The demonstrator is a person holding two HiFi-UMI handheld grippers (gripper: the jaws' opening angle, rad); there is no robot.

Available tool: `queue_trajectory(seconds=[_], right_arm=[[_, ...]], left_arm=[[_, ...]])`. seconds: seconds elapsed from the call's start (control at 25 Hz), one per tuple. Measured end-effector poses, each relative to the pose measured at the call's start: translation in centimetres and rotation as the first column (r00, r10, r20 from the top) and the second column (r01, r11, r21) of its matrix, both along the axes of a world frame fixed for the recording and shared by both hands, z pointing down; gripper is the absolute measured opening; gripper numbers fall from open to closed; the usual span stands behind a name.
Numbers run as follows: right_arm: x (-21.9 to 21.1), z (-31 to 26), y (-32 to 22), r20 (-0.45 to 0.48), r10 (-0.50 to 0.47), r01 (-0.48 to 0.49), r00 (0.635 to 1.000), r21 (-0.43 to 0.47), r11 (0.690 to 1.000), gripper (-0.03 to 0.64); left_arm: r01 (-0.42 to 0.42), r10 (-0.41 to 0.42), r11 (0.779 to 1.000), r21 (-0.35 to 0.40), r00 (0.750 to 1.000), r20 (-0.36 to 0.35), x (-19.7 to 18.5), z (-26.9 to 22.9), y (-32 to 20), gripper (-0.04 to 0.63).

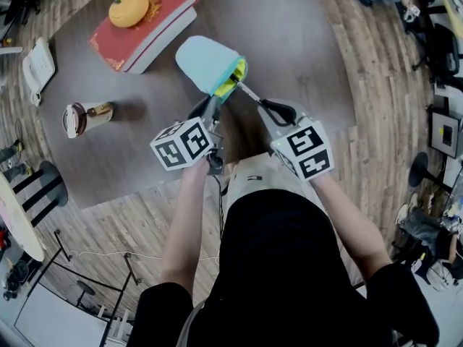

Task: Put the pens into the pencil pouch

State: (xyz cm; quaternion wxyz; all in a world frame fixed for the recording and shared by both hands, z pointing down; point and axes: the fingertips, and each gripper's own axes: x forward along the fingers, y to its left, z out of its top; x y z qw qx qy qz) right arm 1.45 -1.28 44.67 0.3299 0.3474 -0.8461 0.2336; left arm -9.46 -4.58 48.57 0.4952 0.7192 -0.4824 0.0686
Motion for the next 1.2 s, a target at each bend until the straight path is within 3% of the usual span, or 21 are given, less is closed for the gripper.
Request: queue_trajectory(seconds=[1.2], right_arm=[[-5.3, 1.3, -3.9, -0.015, -0.039, 0.039, 0.999, -0.008, 0.999, 0.043]], left_arm=[[-0.085, 0.085, 0.996, -0.001, 0.995, -0.043, -0.3, -0.9, -0.5, 0.023]])
